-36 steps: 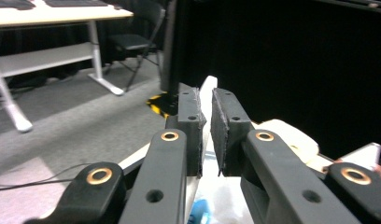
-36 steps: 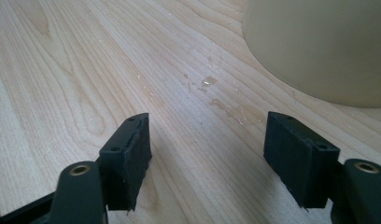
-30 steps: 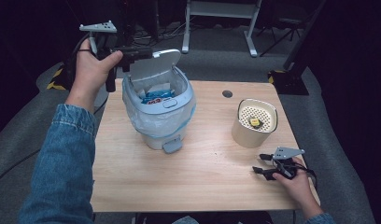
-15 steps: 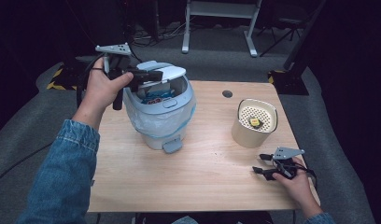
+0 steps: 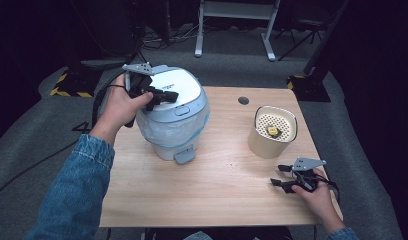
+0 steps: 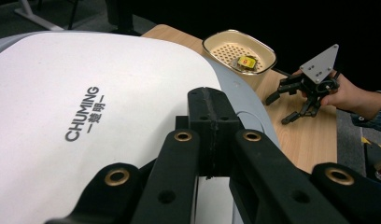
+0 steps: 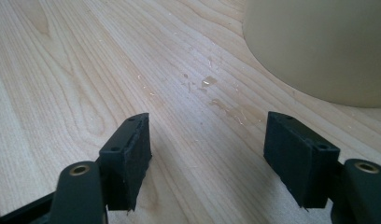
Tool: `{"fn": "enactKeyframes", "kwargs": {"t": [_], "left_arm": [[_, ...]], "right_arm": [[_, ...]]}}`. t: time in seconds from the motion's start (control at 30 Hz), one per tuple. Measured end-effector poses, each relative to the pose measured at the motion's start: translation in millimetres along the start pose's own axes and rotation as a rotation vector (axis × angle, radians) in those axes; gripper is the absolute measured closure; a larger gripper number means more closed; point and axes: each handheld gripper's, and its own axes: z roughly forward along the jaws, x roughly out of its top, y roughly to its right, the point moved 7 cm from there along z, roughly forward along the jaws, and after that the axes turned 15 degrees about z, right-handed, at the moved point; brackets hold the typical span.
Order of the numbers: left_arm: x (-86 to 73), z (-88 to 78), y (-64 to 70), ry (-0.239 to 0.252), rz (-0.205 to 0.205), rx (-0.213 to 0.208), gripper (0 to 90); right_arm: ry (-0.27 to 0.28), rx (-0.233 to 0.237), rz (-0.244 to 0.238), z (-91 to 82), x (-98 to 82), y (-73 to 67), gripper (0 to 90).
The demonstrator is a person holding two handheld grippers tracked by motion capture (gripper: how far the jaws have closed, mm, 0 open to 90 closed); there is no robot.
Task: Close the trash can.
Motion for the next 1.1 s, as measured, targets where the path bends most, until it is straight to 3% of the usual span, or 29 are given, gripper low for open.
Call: {"fn": "enactKeyframes", "kwargs": {"t": [0.13, 0.23, 0.33, 0.4, 0.53, 0.63, 0.7, 0.83, 0.93, 0.97, 1.1], "left_arm": [[-0.3, 2.7, 0.9, 0.011, -0.003, -0.003, 90.0], [0.2, 3.0, 1.0, -0.005, 0.024, 0.004, 90.0], [1.6, 3.5, 0.5, -0.031, 0.053, 0.059, 90.0], [-1.4, 4.1, -0.1, -0.058, 0.054, 0.065, 90.0], [-4.2, 7.6, 1.8, 0.021, 0.008, 0.047, 90.0], [-4.2, 5.3, 1.4, 0.017, 0.034, 0.112, 89.7], [-2.2, 2.2, 3.0, 0.015, 0.022, 0.156, 64.1], [4.6, -12.1, 21.3, 0.076, 0.035, 0.130, 53.1], [6.1, -23.2, 42.0, 0.097, 0.075, 0.129, 47.6], [5.8, -25.9, 50.5, 0.108, 0.070, 0.123, 45.7], [-5.8, -35.7, 74.7, 0.067, 0.097, 0.142, 40.6]], "right_arm": [[0.000, 0.000, 0.000, 0.0, 0.0, -0.1, 31.9], [0.000, 0.000, 0.000, 0.0, 0.0, 0.0, 32.0], [0.000, 0.000, 0.000, 0.0, 0.0, -0.1, 32.0], [0.000, 0.000, 0.000, 0.0, -0.1, -0.1, 32.0], [0.000, 0.000, -0.002, 0.0, -0.1, -0.2, 31.9], [-0.001, 0.004, -0.002, 0.1, 0.1, 0.1, 31.9], [-0.003, 0.008, -0.004, 0.3, 0.5, 0.6, 31.9], [-0.003, 0.014, -0.008, 1.1, 1.5, 1.5, 31.9], [-0.003, 0.011, -0.012, 1.2, 1.5, 1.6, 31.9], [-0.003, 0.011, -0.012, 1.2, 1.5, 1.6, 31.9], [-0.003, 0.011, -0.010, 1.2, 1.5, 1.5, 31.8]]}}
